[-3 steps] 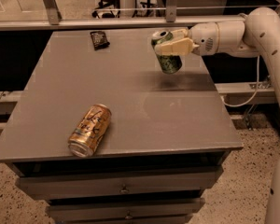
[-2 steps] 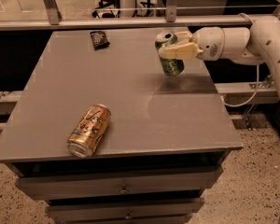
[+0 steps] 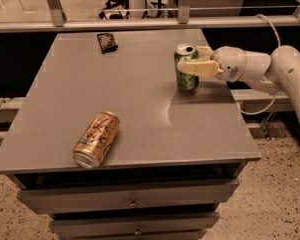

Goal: Place green can upright

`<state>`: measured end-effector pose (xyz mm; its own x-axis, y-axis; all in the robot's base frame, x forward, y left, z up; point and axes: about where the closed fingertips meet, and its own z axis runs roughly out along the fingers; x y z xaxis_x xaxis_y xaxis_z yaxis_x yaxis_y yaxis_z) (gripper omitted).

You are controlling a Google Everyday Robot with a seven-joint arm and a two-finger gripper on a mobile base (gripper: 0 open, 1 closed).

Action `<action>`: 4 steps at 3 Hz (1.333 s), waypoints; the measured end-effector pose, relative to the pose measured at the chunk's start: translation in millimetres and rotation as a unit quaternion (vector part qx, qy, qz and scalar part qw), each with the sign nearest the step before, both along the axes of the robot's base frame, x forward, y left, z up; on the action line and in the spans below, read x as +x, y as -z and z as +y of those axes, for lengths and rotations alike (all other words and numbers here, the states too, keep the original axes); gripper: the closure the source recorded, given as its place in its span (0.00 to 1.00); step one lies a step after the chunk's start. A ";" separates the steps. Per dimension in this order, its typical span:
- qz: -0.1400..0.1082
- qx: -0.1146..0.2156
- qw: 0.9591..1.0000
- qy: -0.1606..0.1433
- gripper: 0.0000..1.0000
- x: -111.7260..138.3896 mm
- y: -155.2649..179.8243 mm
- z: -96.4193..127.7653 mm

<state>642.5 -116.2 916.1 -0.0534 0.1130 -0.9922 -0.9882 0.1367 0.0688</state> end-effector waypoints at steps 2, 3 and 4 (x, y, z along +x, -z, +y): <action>0.013 0.041 0.999 0.016 0.59 -6.1 9.9 -19.8; 0.021 0.036 0.999 0.024 0.37 -10.0 12.9 -30.3; 0.031 0.028 0.998 0.036 0.13 -16.7 16.5 -40.1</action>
Offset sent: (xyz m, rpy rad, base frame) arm -0.0102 -0.0400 -0.0167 0.1064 0.0451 -0.0658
